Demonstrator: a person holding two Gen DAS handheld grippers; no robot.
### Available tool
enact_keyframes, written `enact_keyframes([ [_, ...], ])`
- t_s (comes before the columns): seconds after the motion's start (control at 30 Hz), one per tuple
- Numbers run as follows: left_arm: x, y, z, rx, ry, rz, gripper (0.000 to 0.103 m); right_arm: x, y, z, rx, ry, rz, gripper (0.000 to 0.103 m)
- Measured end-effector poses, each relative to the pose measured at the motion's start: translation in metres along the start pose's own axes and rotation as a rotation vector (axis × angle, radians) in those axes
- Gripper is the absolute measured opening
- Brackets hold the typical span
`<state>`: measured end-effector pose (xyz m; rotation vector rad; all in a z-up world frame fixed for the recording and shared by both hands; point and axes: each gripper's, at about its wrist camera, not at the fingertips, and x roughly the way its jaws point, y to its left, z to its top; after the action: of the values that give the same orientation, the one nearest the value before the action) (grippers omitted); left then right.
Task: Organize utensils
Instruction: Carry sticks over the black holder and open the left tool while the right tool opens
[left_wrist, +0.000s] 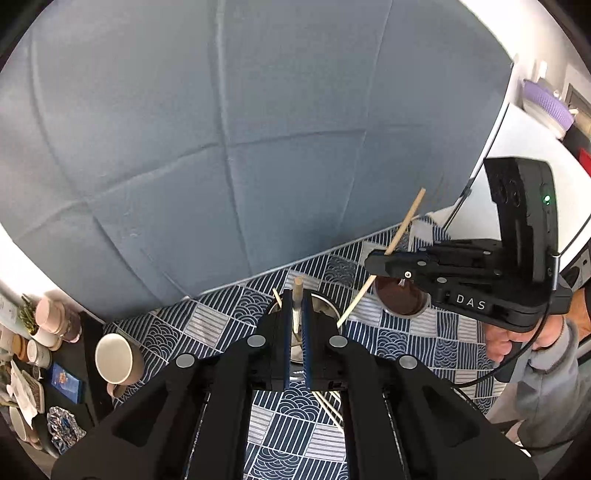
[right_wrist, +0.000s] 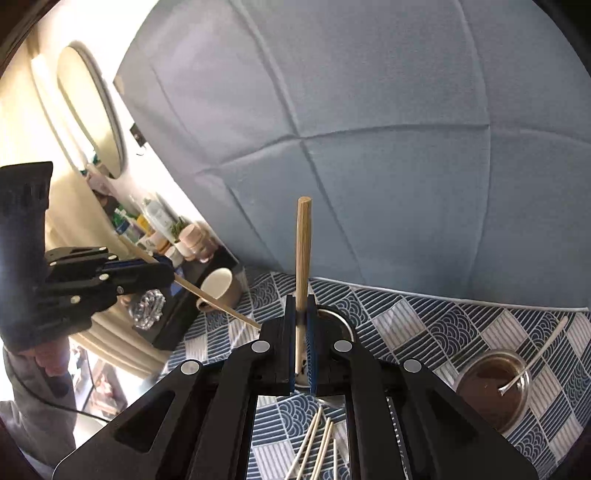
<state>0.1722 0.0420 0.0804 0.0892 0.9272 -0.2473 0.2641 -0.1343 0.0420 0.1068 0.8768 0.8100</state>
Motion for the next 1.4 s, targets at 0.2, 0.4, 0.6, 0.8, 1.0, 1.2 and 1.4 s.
enact_keyframes([
  [0.2,0.044,0.008,-0.009,-0.015,0.089,0.006,0.005,0.038,-0.009,-0.013,0.007,0.070,-0.037,0.005],
  [0.4,0.062,0.012,-0.017,-0.008,0.143,0.022,0.006,0.055,-0.017,-0.020,0.029,0.107,-0.094,0.009],
  [0.6,0.055,0.026,-0.018,-0.040,0.130,0.033,0.018,0.047,-0.020,-0.019,0.037,0.085,-0.109,0.018],
  [0.8,0.044,0.035,-0.026,-0.067,0.121,0.057,0.021,0.035,-0.015,-0.026,0.027,0.055,-0.113,0.031],
  [1.0,0.038,0.043,-0.040,-0.095,0.131,0.070,0.031,0.028,-0.019,-0.040,0.054,0.060,-0.130,0.034],
  [1.2,0.045,0.047,-0.063,-0.121,0.161,0.081,0.037,0.021,-0.027,-0.062,0.080,0.074,-0.152,0.038],
  [1.4,0.069,0.048,-0.091,-0.121,0.248,0.127,0.047,0.028,-0.038,-0.088,0.110,0.132,-0.188,0.038],
])
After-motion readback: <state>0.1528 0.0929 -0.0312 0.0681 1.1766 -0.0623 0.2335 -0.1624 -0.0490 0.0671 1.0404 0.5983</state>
